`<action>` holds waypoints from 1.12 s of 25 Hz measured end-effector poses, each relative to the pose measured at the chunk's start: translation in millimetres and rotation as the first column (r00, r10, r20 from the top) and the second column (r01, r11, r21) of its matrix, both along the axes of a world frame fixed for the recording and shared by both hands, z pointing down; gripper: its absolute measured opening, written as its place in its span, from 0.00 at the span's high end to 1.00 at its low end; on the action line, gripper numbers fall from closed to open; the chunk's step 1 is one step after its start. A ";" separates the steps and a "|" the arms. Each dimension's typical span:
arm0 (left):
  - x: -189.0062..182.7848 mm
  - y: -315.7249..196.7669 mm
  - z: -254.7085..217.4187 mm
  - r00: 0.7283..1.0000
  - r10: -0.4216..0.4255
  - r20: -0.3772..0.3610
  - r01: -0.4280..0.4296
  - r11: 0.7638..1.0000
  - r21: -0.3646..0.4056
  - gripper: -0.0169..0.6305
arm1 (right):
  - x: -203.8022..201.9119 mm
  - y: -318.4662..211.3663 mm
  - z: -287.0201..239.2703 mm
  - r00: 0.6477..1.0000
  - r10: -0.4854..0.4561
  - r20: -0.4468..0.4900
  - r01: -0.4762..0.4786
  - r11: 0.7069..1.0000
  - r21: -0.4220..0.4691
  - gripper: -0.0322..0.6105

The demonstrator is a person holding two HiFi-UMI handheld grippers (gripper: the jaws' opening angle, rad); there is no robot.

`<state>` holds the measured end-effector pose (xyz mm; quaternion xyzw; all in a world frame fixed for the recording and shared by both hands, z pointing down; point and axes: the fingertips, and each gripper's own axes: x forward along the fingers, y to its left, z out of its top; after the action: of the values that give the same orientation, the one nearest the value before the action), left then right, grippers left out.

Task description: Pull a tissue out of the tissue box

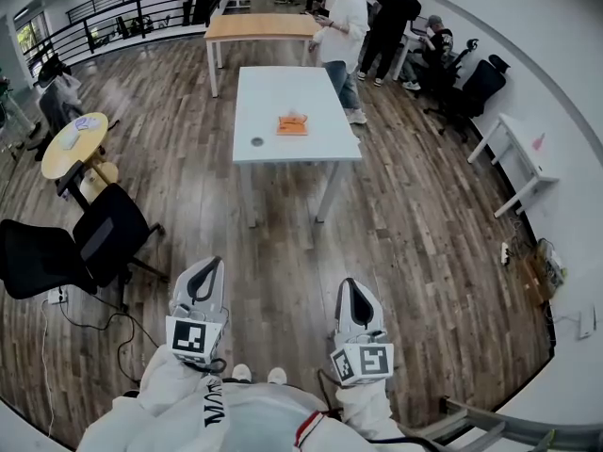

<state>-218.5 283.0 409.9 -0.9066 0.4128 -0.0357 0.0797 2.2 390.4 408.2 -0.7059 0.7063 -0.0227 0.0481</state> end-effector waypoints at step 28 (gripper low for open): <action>44.1 3.1 -1.3 1.000 0.029 -0.006 -0.028 0.999 0.019 0.97 | 32.9 2.2 0.8 1.000 0.000 0.001 0.000 1.000 0.022 0.95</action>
<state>-174.4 286.1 408.6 -0.9117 0.4004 -0.0279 0.0874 35.1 392.6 409.0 -0.7054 0.7064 -0.0151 0.0561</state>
